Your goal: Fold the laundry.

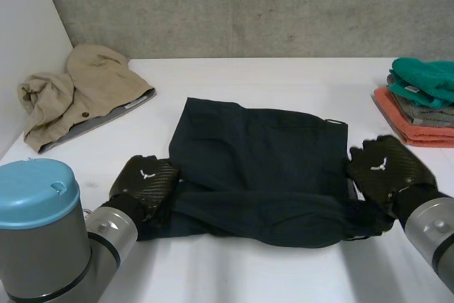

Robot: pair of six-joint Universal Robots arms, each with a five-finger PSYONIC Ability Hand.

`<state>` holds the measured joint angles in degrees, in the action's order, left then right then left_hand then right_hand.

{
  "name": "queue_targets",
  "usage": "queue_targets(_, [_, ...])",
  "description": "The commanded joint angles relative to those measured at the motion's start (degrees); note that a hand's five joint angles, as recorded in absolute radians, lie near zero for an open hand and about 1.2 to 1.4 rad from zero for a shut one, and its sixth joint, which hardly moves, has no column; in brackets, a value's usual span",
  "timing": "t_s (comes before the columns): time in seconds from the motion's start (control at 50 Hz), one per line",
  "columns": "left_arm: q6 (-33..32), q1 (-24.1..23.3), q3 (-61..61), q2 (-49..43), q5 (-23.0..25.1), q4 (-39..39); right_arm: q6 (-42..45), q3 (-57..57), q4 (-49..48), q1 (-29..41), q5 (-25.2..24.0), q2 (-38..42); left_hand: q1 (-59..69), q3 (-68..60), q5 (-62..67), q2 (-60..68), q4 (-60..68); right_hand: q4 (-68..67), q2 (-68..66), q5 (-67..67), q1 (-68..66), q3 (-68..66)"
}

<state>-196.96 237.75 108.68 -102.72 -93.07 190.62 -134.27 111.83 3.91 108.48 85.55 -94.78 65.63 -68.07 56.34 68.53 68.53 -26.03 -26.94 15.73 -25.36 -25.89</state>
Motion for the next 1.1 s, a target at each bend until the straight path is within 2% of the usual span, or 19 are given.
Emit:
queue_targets(0.02, [0.0, 0.0, -0.2, -0.3, 0.0, -0.2, -3.5, -0.2, 2.1, 0.5, -0.5, -5.6, 14.4, -11.9, 13.7, 11.5, 11.5, -2.2, -1.3, 2.5, -2.9, -2.4])
queue_targets(0.12, [0.1, 0.0, -0.3, -0.3, 0.1, -0.2, -4.8, 0.9, 8.6, 0.0, -1.5, -5.3, 14.4, -11.9, 13.7, 11.5, 11.5, -5.9, -5.0, 6.2, -6.6, -6.1])
queue_targets(0.18, [0.1, 0.0, -0.5, -0.4, 0.1, -0.1, -5.3, 2.2, 9.0, -0.2, -2.5, -5.1, 14.4, -11.9, 13.7, 11.5, 11.5, -5.9, -5.0, 6.2, -6.6, -6.1])
queue_targets(0.32, [0.1, 0.0, -0.7, -0.7, 0.0, -0.1, -7.4, 4.1, 3.6, -0.3, -4.4, -2.5, 14.4, -11.9, 13.7, 11.5, 11.5, -6.3, -5.3, 6.6, -6.9, -6.4])
queue_targets(0.5, [0.3, 0.0, -0.7, -0.7, 0.1, -0.1, -9.5, 4.1, -3.1, 0.0, -4.3, 7.5, 14.4, -11.9, 13.7, 11.5, 11.5, -11.6, -10.7, 11.9, -12.3, -11.8])
queue_targets(0.56, [0.3, 0.0, -0.7, -0.7, 0.1, -0.1, -9.6, 3.5, -5.1, 0.4, -4.1, 11.4, 14.4, -11.9, 13.7, 11.5, 11.5, -20.0, -19.1, 20.3, -20.7, -20.2])
queue_targets(0.64, [0.2, 0.0, -1.1, -0.2, 0.1, -0.2, -9.5, 0.6, -7.3, 0.4, -3.5, 14.7, 14.4, -11.9, 13.7, 11.5, 11.5, -53.9, -53.0, 54.2, -54.5, -54.0])
queue_targets(0.7, [-0.1, -0.2, -2.3, 1.1, -0.2, -0.4, -9.5, -1.7, -7.3, 0.4, -3.1, 13.9, 14.4, -11.9, 13.7, 11.5, 11.5, -54.0, -53.1, 54.3, -54.6, -54.1])
queue_targets(0.78, [-0.1, -0.2, -5.7, 7.8, -0.4, -3.3, -8.5, -7.6, -5.5, 1.0, -2.7, 7.6, 14.4, -11.9, 13.7, 11.5, 11.5, -54.0, -53.1, 54.3, -54.6, -54.1])
queue_targets(0.84, [-0.1, -0.1, -8.7, 12.6, -0.4, -6.0, -7.4, -13.3, -0.3, 2.3, -3.0, 2.3, 14.4, -11.9, 13.7, 11.5, 11.5, -54.0, -53.1, 54.3, -54.6, -54.1])
queue_targets(0.86, [-0.1, -0.1, -12.1, 17.2, -0.4, -8.1, -7.3, -16.8, 2.9, 2.2, -3.5, 0.1, 14.4, -11.9, 13.7, 11.5, 11.5, -54.0, -53.1, 54.3, -54.6, -54.1])
queue_targets(0.94, [0.0, 0.1, -17.5, 23.8, -0.1, -10.2, -7.3, -25.4, 9.3, 1.9, -4.1, -3.9, 14.4, -11.9, 13.7, 11.5, 11.5, -54.0, -53.1, 54.3, -54.6, -54.1])
queue_targets(1.1, [-0.1, 0.2, -28.6, 27.9, 0.0, -14.0, -7.2, -40.1, 12.3, 1.9, -3.5, -5.1, 14.4, -11.9, 13.7, 11.5, 11.5, -54.0, -53.1, 54.3, -54.6, -54.1])
